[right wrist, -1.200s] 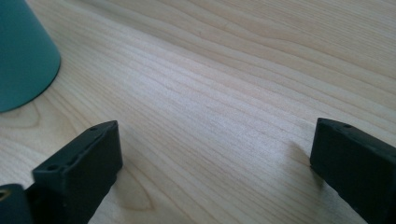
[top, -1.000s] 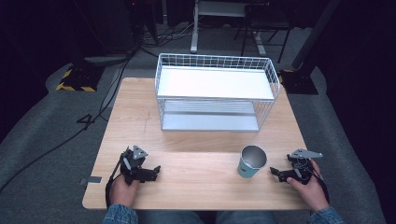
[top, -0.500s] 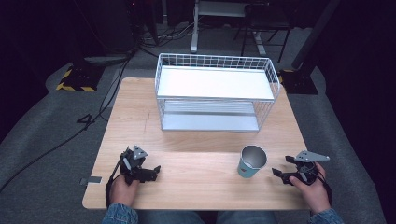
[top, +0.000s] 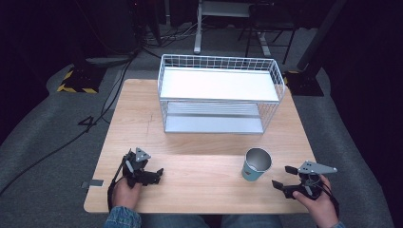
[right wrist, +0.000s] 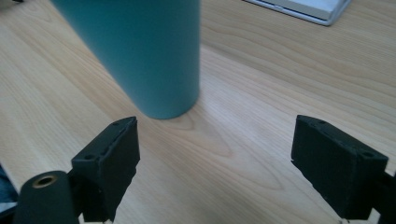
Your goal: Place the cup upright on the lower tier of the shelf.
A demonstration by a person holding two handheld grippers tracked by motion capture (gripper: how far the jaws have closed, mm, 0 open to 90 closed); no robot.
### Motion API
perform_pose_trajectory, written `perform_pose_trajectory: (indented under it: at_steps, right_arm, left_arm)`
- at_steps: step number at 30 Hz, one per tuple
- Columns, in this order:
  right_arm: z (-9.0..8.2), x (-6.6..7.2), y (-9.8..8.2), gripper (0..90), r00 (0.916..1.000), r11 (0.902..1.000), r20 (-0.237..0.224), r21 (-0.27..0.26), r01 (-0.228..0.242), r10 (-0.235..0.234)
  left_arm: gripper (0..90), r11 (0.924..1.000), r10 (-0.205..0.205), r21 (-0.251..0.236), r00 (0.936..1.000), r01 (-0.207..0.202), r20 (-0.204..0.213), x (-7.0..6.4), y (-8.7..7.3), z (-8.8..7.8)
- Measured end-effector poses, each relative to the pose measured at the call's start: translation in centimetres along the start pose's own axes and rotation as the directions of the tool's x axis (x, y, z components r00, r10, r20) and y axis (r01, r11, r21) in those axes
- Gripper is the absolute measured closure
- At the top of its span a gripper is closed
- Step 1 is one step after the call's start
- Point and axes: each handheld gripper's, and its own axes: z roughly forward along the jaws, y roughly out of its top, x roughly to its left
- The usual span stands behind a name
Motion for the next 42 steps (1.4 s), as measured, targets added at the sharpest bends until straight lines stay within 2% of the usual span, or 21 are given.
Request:
perform_pose_trajectory:
  at_steps: [2,3,4,5,10,12,21,22,23,25,31,42]
  right_arm:
    - [0.0,0.2,0.1,15.9,1.0000,1.0000,-0.005,-0.002,0.002,-0.002]
    - [0.1,1.0,0.2,15.9,0.9997,0.9999,-0.021,-0.003,0.011,-0.011]
    - [0.1,1.0,0.2,15.9,0.9997,0.9999,-0.021,-0.003,0.011,-0.011]
    - [0.2,1.7,0.2,15.9,0.9991,0.9998,-0.037,-0.003,0.020,-0.020]
    - [0.5,2.6,0.6,15.9,0.9988,0.9995,-0.040,-0.016,0.026,-0.027]
    - [1.1,3.1,0.7,15.9,0.9978,0.9992,-0.055,-0.020,0.036,-0.037]
    - [3.0,3.4,1.3,15.9,0.9990,0.9990,-0.025,-0.028,0.036,-0.037]
    - [3.4,3.4,1.3,15.9,0.9992,0.9990,-0.029,-0.035,0.028,-0.029]
    - [3.8,3.3,1.2,15.9,0.9994,0.9988,-0.034,-0.049,-0.006,0.004]
    - [4.3,3.4,1.2,15.9,0.9992,0.9985,-0.040,-0.054,-0.011,0.009]
    - [5.4,3.7,1.5,15.6,0.9988,0.9982,-0.048,-0.059,0.007,-0.010]
    - [7.0,3.7,2.1,15.8,0.9999,0.9977,-0.015,-0.068,-0.003,0.002]
  left_arm:
    - [0.0,1.0000,0.004,0.000,1.0000,-0.004,-0.001,0.0,0.0,0.0]
    - [0.0,1.0000,0.004,0.001,1.0000,-0.004,-0.001,0.0,0.0,0.0]
    - [0.0,1.0000,0.004,0.001,1.0000,-0.004,-0.001,0.0,0.0,0.0]
    - [0.0,1.0000,0.002,0.000,1.0000,-0.002,0.000,0.0,0.0,0.0]
    - [0.0,1.0000,0.000,0.000,1.0000,0.000,0.000,0.0,0.0,0.0]
    - [0.0,1.0000,0.001,-0.001,1.0000,-0.001,0.000,0.0,0.0,0.0]
    - [0.0,1.0000,0.004,0.001,1.0000,-0.004,-0.001,0.0,0.0,0.0]
    - [0.0,1.0000,0.004,0.001,1.0000,-0.004,-0.001,0.0,0.0,0.0]
    - [0.0,1.0000,0.004,0.001,1.0000,-0.004,-0.001,0.0,0.0,0.0]
    - [0.0,1.0000,0.005,0.000,1.0000,-0.005,-0.001,0.0,0.0,0.0]
    - [0.0,1.0000,0.005,0.001,1.0000,-0.005,-0.001,0.0,0.0,0.0]
    - [0.0,1.0000,0.005,0.000,1.0000,-0.005,-0.001,0.0,0.0,0.0]
